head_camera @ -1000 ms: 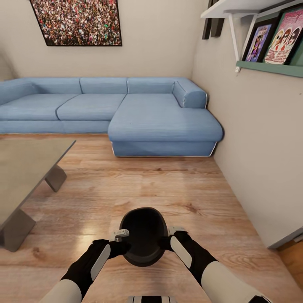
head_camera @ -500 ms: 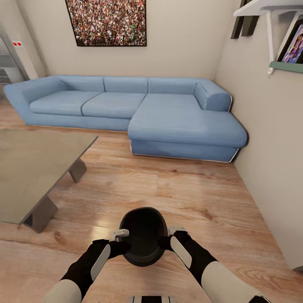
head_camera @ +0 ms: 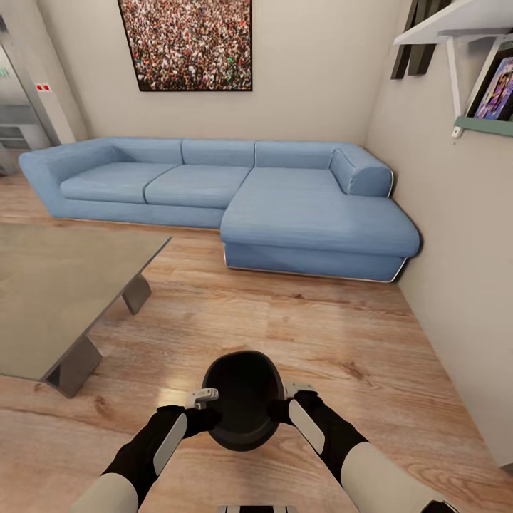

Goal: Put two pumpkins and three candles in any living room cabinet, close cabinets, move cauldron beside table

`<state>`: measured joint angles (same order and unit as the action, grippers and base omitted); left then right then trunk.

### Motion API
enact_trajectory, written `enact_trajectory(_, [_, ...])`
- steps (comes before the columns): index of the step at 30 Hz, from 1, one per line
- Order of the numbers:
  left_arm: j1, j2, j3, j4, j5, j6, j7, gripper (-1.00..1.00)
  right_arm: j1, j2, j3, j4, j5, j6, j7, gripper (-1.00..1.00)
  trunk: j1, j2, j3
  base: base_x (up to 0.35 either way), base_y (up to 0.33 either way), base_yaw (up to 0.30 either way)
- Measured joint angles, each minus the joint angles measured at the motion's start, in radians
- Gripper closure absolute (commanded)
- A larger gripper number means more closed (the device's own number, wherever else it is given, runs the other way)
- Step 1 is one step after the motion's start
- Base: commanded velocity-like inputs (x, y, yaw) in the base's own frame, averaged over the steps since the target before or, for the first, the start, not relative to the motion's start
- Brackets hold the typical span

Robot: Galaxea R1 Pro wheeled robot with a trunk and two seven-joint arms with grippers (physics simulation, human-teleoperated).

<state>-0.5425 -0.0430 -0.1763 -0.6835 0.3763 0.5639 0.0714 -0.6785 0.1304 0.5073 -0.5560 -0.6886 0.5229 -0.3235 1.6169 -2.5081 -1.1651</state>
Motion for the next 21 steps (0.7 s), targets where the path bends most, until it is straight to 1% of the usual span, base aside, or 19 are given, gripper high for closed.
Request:
enact_trajectory(4, [0.0,0.0,0.0,0.001,-0.001,0.0,0.0,1.0,0.0,0.0,0.001,0.002,-0.002,-0.001,0.0,1.0,0.0,0.0,0.0,0.0,-0.007,0.015])
enact_trajectory(6, [0.0,0.0,-0.001,0.001,0.0,0.0,0.001,1.0,0.0,0.0,0.001,0.002,-0.001,0.0,0.0,1.0,0.0,0.0,0.0,0.0,-0.029,0.159])
enact_trajectory(18, [0.0,0.0,-0.001,0.001,0.002,0.0,0.001,1.0,0.0,0.0,0.0,0.002,0.0,0.0,0.001,1.0,0.0,0.0,0.0,0.001,-0.004,0.272])
enact_trajectory(21, [0.0,0.0,-0.001,0.001,0.002,0.0,0.001,1.0,0.0,0.0,0.001,0.002,0.0,0.0,0.0,1.0,0.0,0.0,0.0,0.057,-0.089,0.284])
